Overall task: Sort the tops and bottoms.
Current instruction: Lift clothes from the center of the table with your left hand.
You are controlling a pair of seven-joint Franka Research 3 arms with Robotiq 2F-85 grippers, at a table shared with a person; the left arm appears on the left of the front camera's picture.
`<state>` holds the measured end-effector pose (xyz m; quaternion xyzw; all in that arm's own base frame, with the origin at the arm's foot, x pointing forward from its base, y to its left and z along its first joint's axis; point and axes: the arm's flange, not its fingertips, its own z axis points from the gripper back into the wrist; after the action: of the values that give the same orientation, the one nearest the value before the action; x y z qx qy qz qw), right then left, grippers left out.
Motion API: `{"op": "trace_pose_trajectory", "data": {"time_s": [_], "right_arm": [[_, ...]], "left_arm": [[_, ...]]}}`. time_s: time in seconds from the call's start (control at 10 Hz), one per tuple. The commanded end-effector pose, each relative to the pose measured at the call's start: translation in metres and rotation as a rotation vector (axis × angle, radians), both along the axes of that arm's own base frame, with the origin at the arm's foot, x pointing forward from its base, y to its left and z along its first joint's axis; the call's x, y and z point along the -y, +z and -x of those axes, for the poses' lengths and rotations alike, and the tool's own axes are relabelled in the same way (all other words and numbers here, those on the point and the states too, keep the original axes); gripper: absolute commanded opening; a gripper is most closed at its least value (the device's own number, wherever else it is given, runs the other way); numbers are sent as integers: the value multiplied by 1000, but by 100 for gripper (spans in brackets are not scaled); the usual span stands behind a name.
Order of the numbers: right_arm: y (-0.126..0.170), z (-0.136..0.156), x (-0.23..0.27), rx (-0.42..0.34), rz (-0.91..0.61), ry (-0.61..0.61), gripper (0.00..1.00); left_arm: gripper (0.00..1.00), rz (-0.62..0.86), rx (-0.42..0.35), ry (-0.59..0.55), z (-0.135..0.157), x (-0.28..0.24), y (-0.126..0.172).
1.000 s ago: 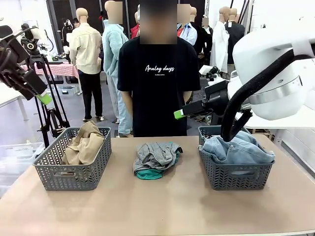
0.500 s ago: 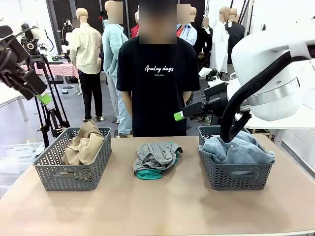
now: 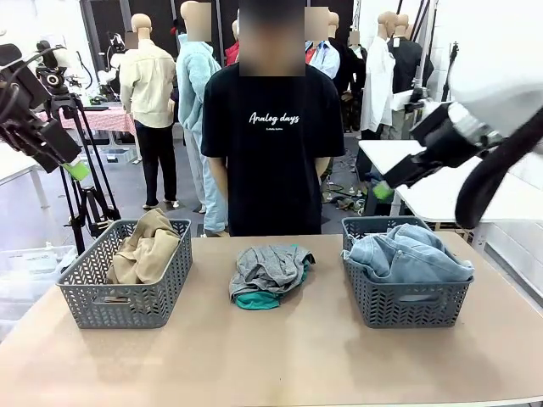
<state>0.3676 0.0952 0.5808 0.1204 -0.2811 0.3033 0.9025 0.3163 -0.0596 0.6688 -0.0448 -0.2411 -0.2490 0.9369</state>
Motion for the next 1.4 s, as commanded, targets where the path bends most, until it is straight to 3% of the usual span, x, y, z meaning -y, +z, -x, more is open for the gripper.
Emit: {"op": "trace_pose_trajectory", "data": {"time_s": [0.0, 0.3, 0.5, 0.7, 0.9, 1.2, 1.3], "right_arm": [[10, 2, 4, -83, 7, 15, 100], [3, 3, 18, -61, 31, -4, 100], [3, 3, 18, -61, 31, -4, 100], [3, 3, 18, -61, 31, -4, 100], [3, 3, 18, -61, 31, -4, 100], [3, 3, 18, -61, 31, -4, 100], [3, 3, 18, -61, 31, -4, 100]], "left_arm": [[78, -5, -4, 8, 0, -1, 2], [78, 0, 0, 0, 0, 0, 0], [78, -8, 38, -65, -14, 50, -8], [78, -226, 90, -183, -28, 125, -25], [78, -213, 53, -303, -52, 182, -46], [78, -221, 40, -360, -88, 235, -99], [78, -216, -42, -369, -111, 245, -124]]}}
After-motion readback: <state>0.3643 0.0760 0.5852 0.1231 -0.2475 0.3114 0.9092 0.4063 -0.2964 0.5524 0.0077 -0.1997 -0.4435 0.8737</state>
